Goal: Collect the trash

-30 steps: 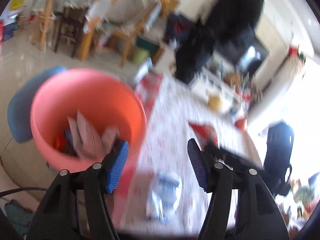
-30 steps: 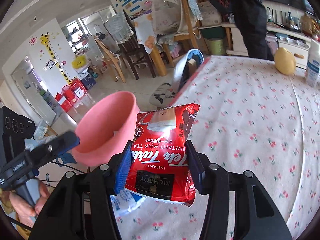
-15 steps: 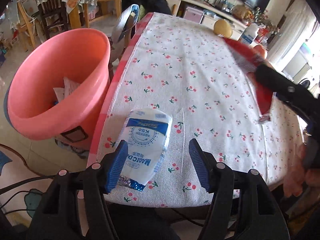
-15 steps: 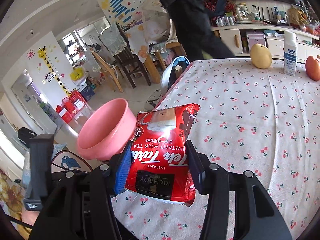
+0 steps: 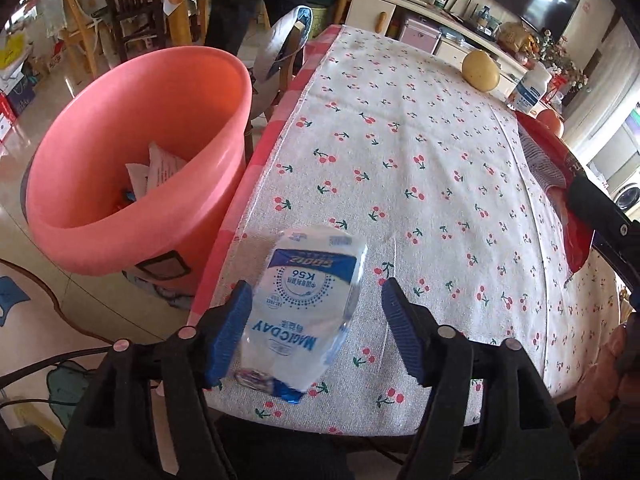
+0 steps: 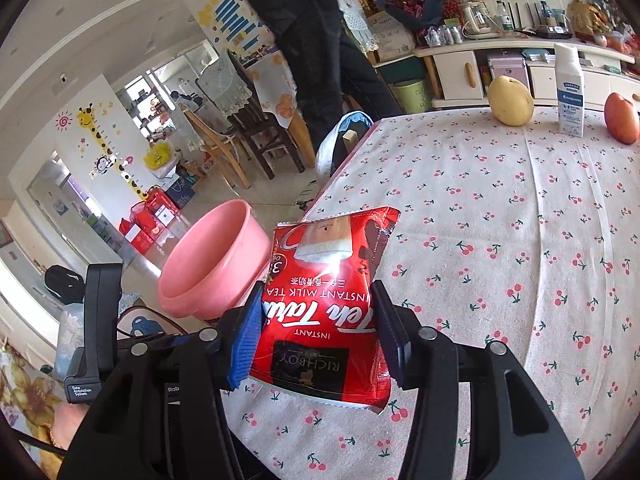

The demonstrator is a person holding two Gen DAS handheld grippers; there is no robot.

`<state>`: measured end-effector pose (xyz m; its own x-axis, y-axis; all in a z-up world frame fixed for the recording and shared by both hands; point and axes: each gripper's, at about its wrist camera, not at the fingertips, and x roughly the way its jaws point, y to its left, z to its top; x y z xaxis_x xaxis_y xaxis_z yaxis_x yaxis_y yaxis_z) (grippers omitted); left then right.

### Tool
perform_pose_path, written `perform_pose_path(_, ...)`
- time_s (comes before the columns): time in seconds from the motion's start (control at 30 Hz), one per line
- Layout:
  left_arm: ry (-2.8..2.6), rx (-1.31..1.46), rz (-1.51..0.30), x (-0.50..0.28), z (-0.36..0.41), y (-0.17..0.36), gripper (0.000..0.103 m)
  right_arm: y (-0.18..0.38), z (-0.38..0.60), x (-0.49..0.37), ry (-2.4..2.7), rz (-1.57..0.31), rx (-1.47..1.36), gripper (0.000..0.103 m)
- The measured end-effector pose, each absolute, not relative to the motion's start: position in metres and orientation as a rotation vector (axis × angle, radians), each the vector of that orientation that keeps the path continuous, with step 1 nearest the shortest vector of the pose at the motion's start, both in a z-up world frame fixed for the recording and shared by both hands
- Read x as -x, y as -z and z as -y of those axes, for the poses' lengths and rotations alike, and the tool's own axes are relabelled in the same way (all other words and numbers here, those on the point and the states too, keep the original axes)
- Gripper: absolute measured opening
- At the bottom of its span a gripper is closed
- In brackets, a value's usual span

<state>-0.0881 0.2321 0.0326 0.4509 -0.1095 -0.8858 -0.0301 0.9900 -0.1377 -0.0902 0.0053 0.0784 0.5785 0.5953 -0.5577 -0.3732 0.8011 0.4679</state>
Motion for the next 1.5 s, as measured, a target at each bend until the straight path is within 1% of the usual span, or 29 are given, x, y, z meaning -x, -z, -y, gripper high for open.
perform_pose_path(0.07, 0.056, 0.137, -1.106, 0.088, -0.23, -0.032, 0.074, -0.078, -0.005, 0.089, -0.581, -0.768, -0.322, 0.053)
perform_pose_path(0.27, 0.059, 0.097, -1.138, 0.087, -0.221, -0.026, 0.074, -0.077, -0.005, 0.087, -0.586, -0.774, -0.321, 0.053)
perform_pose_path(0.33, 0.053, 0.092, -1.143, 0.087, -0.22, -0.024, 0.069, -0.076, -0.005, 0.087, -0.586, -0.776, -0.321, 0.053)
perform_pose_path(0.37, 0.049, 0.092, -1.147, 0.086, -0.22, -0.024, 0.059, -0.076, -0.005, 0.087, -0.586, -0.777, -0.322, 0.053)
perform_pose_path(0.53, 0.059, 0.106, -1.135, 0.087, -0.221, -0.025, 0.059, -0.076, -0.006, 0.087, -0.587, -0.78, -0.321, 0.053)
perform_pose_path(0.77, 0.081, 0.157, -1.061, 0.092, -0.228, -0.038, 0.059, -0.072, -0.019, 0.087, -0.612, -0.797, -0.294, 0.053)
perform_pose_path(0.9, 0.07, 0.184, -0.984, 0.096, -0.241, -0.056, 0.059, -0.07, -0.034, 0.085, -0.634, -0.811, -0.272, 0.053)
perform_pose_path(1.17, -0.053, 0.266, -0.788, 0.108, -0.304, -0.099, 0.059, -0.09, -0.075, 0.074, -0.695, -0.784, -0.258, 0.053)
perform_pose_path(1.5, -0.163, 0.371, -0.671, 0.106, -0.365, -0.104, 0.059, -0.117, -0.153, 0.057, -0.798, -0.748, -0.2, 0.053)
